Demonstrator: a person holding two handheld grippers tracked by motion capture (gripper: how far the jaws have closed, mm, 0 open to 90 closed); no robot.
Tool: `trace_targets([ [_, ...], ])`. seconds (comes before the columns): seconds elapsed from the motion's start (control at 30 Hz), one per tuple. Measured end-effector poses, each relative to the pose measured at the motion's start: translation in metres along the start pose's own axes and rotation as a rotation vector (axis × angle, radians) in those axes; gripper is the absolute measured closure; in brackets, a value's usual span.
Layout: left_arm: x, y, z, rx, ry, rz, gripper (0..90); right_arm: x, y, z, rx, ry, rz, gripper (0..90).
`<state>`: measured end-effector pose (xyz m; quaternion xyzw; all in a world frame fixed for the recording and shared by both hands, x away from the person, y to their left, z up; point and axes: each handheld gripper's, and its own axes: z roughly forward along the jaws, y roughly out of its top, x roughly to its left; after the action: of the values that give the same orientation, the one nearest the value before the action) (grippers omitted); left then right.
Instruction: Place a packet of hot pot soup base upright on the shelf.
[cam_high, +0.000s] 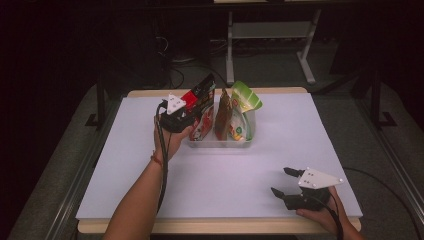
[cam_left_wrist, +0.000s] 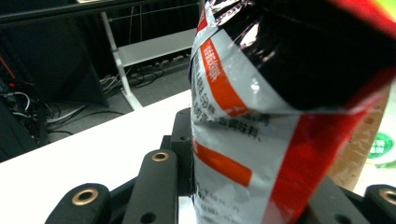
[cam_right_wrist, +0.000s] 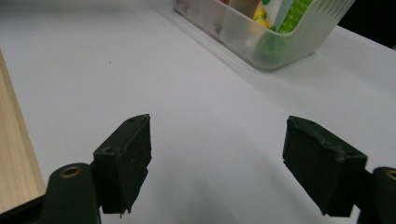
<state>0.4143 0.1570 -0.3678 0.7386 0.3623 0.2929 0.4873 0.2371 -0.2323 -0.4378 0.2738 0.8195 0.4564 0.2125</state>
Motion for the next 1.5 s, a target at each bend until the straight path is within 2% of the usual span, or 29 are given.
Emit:
trace_targets([
  [0.17, 0.001, 0.0, -0.005, 0.006, -0.02, 0.019, 66.9, 0.0, 0.0, 0.0, 0.0, -0.001, 0.002, 22.7],
  [0.27, 0.001, 0.0, -0.008, 0.008, -0.018, 0.041, 64.8, -0.001, 0.0, 0.0, 0.004, -0.009, 0.003, 22.7],
  [0.87, -0.002, 0.001, -0.03, 0.014, -0.033, 0.146, 45.6, -0.001, 0.001, 0.0, 0.006, -0.031, 0.008, 23.0],
  [1.5, -0.002, -0.004, -0.051, 0.031, -0.073, 0.184, 36.4, -0.001, 0.001, -0.001, 0.007, -0.038, 0.014, 23.0],
])
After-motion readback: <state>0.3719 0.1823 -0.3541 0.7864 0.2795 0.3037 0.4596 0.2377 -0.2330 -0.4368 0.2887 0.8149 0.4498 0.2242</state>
